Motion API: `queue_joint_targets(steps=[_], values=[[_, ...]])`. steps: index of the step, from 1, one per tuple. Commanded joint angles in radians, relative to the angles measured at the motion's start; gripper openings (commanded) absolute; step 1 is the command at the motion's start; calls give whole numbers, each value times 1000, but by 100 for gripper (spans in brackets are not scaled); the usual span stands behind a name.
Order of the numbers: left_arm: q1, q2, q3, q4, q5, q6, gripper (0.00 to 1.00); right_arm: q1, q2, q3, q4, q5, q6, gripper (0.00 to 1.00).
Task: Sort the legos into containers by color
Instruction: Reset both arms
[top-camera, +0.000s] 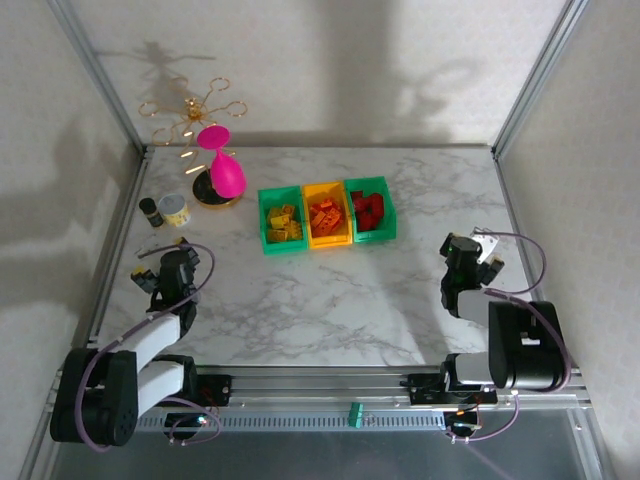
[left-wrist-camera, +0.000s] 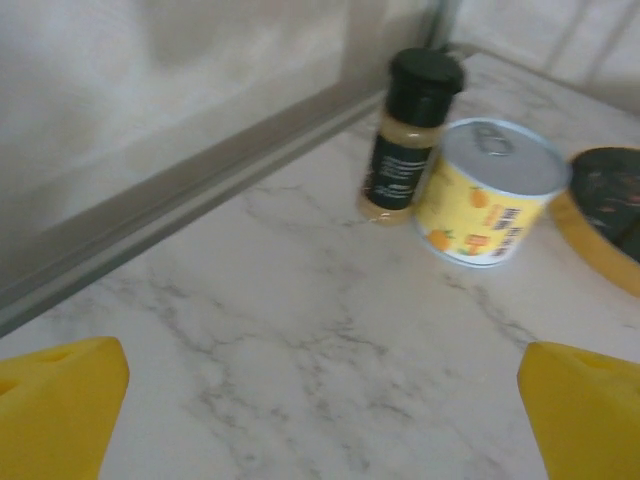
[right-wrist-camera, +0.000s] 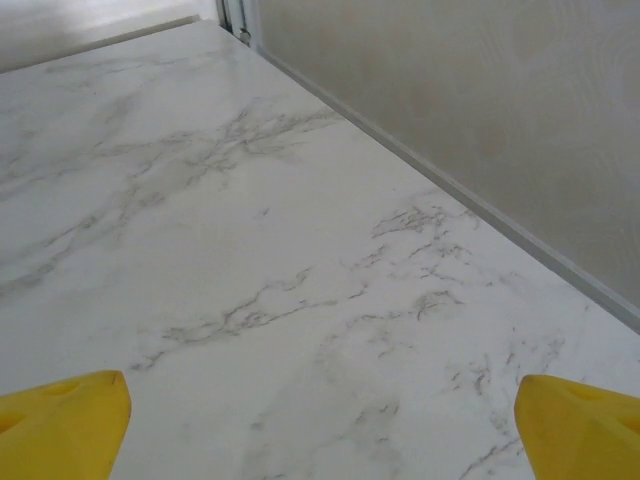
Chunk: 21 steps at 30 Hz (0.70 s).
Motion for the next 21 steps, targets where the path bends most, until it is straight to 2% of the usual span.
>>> queue_joint_targets(steps=[1, 4, 7, 9, 13, 15, 16, 17, 18, 21], values=[[-3, 1, -79, 346, 141, 69, 100, -10, 10, -46, 376, -185, -96, 99], [-5, 32, -102, 464, 221, 61, 100, -19, 21, -24, 378, -325, -153, 99], [-12, 148, -100, 598, 245, 77, 100, -20, 88, -34, 448, -442, -199, 98], [-22, 189, -105, 681, 298, 106, 100, -20, 96, -98, 541, -461, -207, 99], [-55, 335, -82, 791, 313, 174, 100, -20, 173, -130, 670, -493, -216, 99], [-82, 403, -59, 810, 274, 193, 99, -20, 169, -83, 566, -517, -226, 99], [-99, 450, -28, 808, 243, 206, 99, -22, 184, -90, 614, -515, -227, 99], [-104, 462, 4, 758, 226, 211, 99, -22, 175, -86, 581, -514, -227, 99], [-81, 439, 16, 693, 261, 181, 99, -22, 179, -86, 595, -514, -228, 99], [-71, 443, 14, 706, 264, 175, 99, -17, 180, -90, 600, -507, -233, 99]])
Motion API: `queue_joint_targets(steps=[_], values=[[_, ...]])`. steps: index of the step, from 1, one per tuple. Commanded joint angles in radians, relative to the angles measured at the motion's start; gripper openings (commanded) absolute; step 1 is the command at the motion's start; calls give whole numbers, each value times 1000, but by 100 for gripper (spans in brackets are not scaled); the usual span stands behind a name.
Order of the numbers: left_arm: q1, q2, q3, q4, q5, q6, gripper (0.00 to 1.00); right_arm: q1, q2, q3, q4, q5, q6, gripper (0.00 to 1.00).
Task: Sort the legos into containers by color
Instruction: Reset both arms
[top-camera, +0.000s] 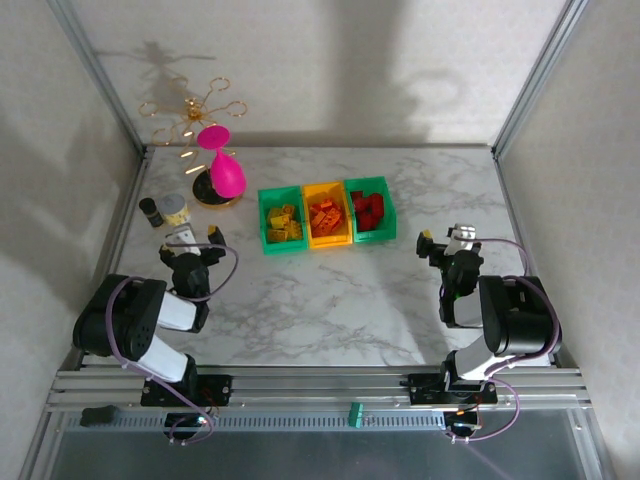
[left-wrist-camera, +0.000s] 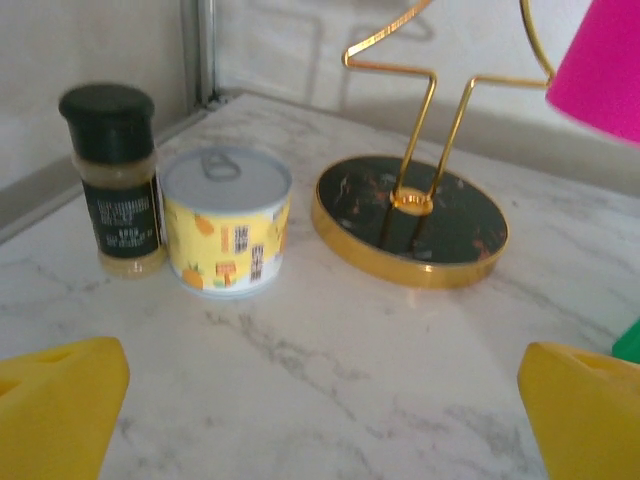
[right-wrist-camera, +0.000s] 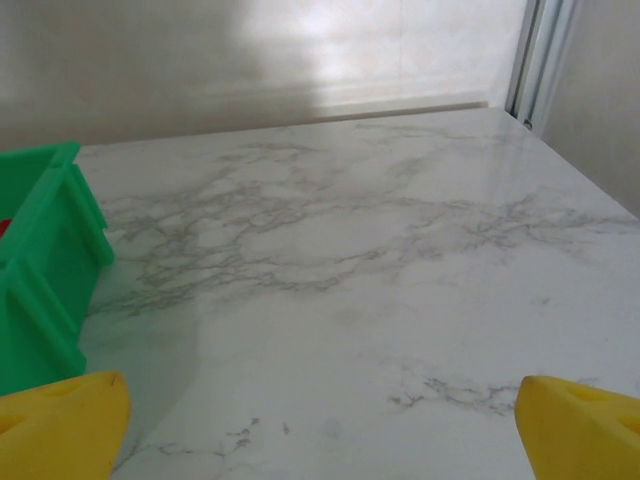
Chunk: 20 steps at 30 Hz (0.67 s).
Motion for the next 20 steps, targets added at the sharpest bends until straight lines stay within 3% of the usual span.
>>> queue_joint_targets(steps=[1, 20], values=[[4, -1, 16, 35, 1, 15, 99, -1, -2, 21, 41, -11, -22, 99], [4, -7, 18, 24, 4, 14, 99, -2, 1, 20, 46, -14, -24, 99]])
